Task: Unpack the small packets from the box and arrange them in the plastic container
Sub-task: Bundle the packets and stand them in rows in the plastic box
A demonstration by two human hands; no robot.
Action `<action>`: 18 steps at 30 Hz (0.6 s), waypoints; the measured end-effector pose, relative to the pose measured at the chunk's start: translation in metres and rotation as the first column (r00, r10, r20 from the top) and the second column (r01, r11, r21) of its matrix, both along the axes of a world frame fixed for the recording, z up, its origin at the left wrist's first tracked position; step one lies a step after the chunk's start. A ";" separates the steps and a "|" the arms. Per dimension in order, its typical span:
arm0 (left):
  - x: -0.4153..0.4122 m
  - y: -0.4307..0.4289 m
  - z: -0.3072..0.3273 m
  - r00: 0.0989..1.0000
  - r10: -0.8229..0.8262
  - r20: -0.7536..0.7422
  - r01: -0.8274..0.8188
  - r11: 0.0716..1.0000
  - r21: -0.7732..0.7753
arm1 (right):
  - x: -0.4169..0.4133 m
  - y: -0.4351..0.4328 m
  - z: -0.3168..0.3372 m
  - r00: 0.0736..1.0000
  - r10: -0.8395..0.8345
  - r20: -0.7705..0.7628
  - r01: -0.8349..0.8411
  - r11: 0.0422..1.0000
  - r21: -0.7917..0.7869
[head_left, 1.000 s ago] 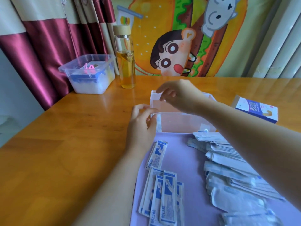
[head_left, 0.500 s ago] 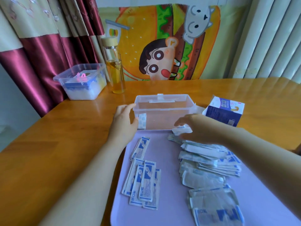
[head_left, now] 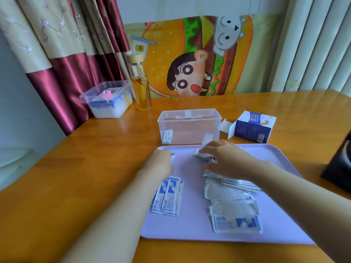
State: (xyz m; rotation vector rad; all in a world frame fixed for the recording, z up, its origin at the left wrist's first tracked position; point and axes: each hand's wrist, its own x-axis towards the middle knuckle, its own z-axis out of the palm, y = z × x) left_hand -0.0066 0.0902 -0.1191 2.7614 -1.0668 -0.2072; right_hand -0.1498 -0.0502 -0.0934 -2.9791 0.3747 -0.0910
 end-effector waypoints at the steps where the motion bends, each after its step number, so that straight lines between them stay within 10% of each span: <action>1: 0.000 -0.003 0.002 1.000 0.021 -0.010 -0.021 1.000 0.019 | -0.001 0.006 0.004 0.999 0.027 0.033 -0.027 0.999 0.018; 10: 0.009 -0.011 0.025 0.986 0.091 -0.143 -0.063 0.981 0.184 | -0.007 0.061 0.014 0.944 0.312 -0.111 -0.313 0.950 0.002; 18: 0.023 0.019 0.017 0.826 0.056 -0.560 -0.339 0.845 -0.414 | 0.020 0.072 0.008 0.892 0.363 -0.269 -0.375 0.927 0.006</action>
